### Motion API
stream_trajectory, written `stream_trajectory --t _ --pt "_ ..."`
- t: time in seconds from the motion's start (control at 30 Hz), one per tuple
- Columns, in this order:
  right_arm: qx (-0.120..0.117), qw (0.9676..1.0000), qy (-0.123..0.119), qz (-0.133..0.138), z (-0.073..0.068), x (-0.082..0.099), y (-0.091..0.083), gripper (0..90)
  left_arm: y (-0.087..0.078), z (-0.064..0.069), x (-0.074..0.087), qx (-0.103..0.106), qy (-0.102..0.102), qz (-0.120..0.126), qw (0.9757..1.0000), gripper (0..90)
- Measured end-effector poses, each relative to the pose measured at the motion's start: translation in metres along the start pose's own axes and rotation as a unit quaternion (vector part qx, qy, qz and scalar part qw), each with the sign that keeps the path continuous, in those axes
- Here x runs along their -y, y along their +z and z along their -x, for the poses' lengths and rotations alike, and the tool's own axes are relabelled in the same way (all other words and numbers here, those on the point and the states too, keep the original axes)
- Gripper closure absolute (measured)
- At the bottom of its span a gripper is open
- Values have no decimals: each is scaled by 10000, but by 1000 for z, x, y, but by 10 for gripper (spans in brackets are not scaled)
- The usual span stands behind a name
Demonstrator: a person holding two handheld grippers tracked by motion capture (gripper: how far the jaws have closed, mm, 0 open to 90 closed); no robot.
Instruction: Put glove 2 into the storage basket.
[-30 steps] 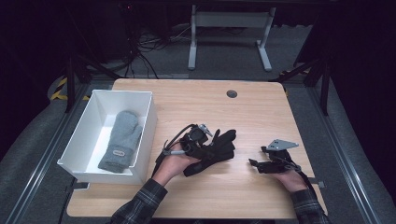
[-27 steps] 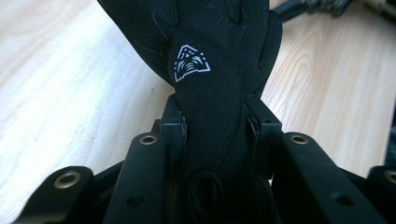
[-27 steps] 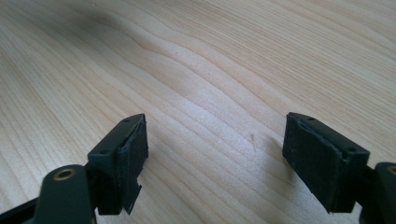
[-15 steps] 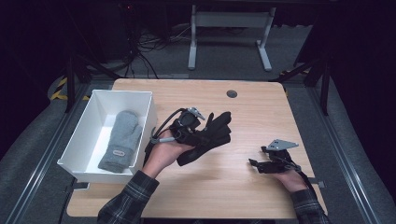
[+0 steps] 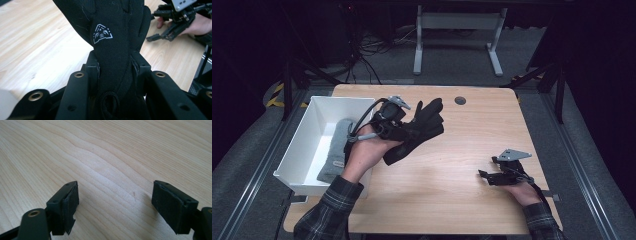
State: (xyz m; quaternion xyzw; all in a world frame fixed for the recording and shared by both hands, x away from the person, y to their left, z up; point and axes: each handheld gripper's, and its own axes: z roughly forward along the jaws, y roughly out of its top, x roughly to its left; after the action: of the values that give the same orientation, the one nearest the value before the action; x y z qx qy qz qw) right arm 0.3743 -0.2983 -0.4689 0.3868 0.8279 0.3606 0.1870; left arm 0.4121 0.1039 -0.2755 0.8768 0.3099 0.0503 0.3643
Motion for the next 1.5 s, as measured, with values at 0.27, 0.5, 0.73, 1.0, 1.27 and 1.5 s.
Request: stream_trajectory --t 0.27,0.5,0.73,1.0,1.27,1.5 --pt "18 10000 1 4 0 0 0 223 -34 -22 14 -429 -282 189 9985 665" --pt "19 10000 13 11 0 0 0 223 -57 -47 37 -822 -650 228 9942 666" --pt "21 10000 27 12 0 0 1 223 -78 -72 68 -1173 -1162 338 9857 666" --pt "32 10000 40 15 0 -1 1 223 -84 -91 99 -1478 -1619 337 9751 666" --pt "39 10000 39 17 0 -1 1 223 -64 -110 132 -1573 -2007 192 9667 665" --pt "39 10000 39 17 0 -1 1 223 -37 -123 148 -1682 -2252 -56 9597 665"
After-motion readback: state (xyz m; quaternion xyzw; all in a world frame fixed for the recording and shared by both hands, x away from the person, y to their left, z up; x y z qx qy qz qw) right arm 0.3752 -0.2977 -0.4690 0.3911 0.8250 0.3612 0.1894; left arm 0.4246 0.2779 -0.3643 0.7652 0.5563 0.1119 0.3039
